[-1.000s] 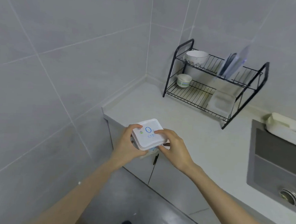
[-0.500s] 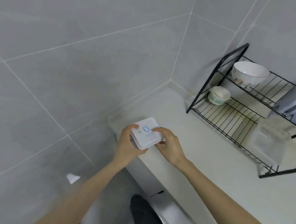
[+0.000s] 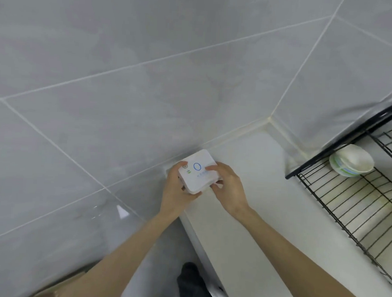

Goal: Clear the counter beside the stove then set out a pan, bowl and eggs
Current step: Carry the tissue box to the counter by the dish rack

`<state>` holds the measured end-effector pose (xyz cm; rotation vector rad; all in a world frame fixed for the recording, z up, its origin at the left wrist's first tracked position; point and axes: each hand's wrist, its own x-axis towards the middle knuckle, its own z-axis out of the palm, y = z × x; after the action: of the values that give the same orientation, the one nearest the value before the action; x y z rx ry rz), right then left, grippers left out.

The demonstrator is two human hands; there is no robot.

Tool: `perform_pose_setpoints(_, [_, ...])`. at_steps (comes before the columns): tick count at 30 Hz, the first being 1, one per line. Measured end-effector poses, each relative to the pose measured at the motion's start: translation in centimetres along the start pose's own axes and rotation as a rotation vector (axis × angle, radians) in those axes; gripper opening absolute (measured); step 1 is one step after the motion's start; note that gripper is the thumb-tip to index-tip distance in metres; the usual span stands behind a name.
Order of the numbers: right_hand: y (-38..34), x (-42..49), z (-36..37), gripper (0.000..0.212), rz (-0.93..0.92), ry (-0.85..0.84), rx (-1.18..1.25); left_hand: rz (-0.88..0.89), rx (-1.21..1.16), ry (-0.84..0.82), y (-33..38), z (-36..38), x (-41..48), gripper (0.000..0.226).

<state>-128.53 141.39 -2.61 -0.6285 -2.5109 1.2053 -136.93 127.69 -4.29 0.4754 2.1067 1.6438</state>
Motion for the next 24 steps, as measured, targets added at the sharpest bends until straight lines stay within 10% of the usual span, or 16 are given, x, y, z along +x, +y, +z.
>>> perform_pose_setpoints(24, [-5.1,-11.0,-0.8,0.049,0.227,0.219,-0.228,-0.028,0.332,-0.266,3.4,-4.3,-5.2,0.061])
